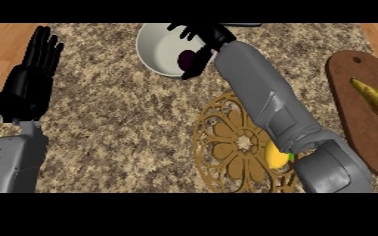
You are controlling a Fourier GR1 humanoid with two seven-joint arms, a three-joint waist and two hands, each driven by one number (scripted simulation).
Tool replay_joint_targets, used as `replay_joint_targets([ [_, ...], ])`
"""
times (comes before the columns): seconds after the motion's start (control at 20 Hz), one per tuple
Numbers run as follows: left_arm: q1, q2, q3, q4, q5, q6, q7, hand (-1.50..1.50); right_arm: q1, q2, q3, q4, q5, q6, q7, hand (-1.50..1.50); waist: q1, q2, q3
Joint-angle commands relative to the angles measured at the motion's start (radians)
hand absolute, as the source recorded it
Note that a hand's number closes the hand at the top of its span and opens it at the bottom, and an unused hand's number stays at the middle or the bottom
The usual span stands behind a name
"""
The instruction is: Pick the eggplant from the placemat and place it in the bowl
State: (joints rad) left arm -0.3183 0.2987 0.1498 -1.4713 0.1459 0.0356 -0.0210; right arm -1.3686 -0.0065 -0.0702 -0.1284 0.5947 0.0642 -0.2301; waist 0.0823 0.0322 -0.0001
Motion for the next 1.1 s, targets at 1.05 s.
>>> replay_joint_targets([
  [1.05, 0.006, 0.026, 0.030, 0.012, 0.016, -0.035, -0.017, 0.00, 0.124, -0.413, -0.358, -0.024, -0.311, 0.055, -0.195, -1.50, 0.020, 0.022, 0.003],
])
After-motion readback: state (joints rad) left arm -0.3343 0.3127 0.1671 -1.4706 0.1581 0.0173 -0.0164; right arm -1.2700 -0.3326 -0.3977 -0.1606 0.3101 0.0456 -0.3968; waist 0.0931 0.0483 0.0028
